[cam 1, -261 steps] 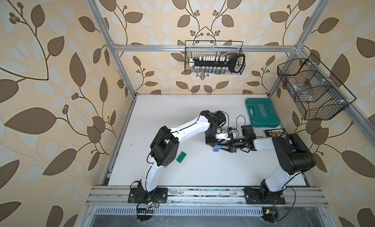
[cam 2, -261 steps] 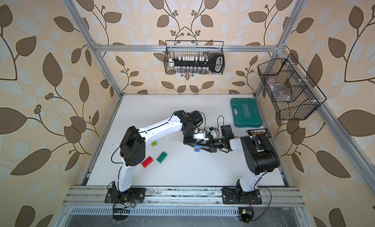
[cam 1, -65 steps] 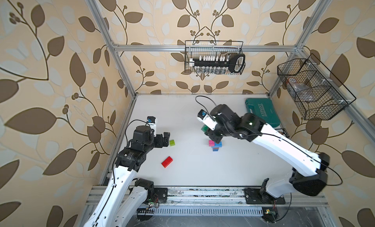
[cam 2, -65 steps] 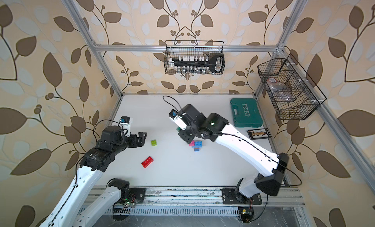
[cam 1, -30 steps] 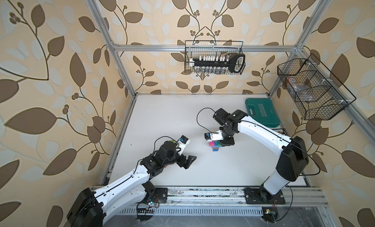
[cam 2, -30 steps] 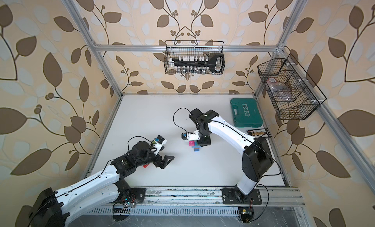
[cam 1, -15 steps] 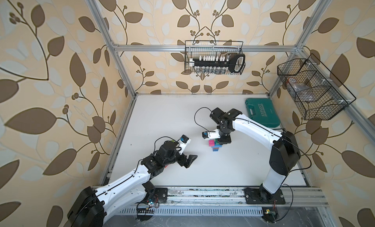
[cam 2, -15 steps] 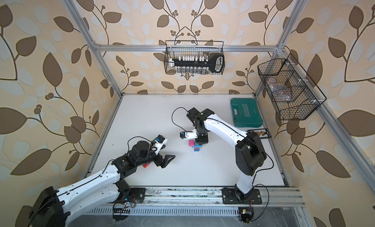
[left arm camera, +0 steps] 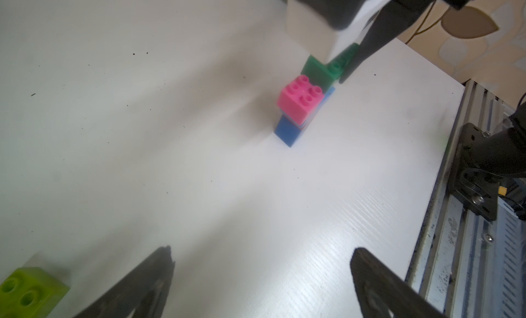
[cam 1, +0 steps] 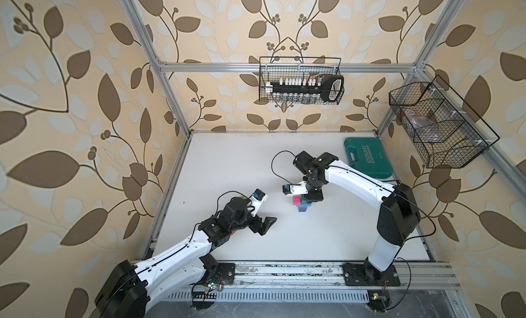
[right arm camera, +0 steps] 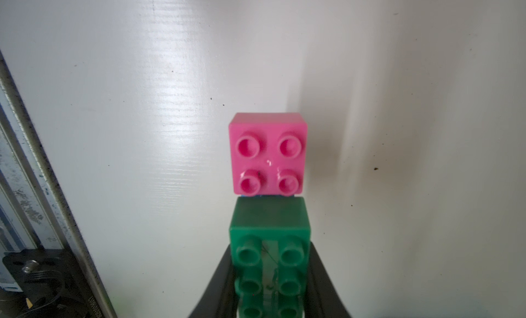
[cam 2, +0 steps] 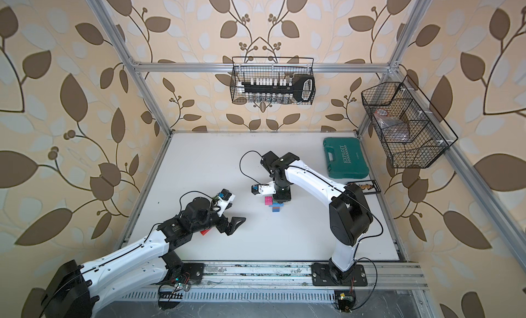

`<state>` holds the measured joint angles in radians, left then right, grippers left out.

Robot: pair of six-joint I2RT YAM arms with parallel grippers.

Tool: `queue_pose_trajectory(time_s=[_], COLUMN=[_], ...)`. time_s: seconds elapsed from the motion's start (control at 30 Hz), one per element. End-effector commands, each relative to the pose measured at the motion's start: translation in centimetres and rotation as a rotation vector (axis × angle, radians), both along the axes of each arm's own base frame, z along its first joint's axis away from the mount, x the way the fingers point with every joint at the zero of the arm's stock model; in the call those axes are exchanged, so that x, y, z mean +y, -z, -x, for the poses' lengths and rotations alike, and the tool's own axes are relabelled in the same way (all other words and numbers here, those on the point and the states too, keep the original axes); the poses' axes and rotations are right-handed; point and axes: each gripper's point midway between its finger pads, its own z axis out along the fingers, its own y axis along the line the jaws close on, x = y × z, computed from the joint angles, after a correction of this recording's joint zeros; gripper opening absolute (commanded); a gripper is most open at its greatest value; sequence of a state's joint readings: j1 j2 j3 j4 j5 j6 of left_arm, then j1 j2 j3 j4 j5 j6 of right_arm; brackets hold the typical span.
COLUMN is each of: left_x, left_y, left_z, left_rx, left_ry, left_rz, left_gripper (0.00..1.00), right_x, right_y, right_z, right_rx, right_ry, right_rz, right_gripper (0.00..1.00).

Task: Assemble a spoon with lego
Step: Assemble the lego brick with the lego brick.

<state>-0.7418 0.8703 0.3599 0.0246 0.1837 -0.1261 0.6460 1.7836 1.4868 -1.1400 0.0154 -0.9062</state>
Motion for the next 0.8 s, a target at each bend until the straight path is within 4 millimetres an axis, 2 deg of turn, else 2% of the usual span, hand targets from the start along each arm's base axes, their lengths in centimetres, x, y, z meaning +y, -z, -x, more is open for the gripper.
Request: queue_pose_trajectory(time_s=[0.0, 0.77], left_x=[-0.2, 0.0], left_y=[-0.6, -0.3], left_z=[-0.3, -0.2], left_rx=[-0.036, -0.026], left_ry=[0.001, -0.004], left_rz=[-0.002, -0.007], left_gripper=[0.99, 0.99], right_x=[0.4, 0.4], right_y=[0.1, 1.4], right_z=[0.0, 0.0], right_rx=[0.012, 0.041], right_ry=[0.000, 0.016], right_rz=[0.005, 0.025], right_gripper=[0.00, 0.00])
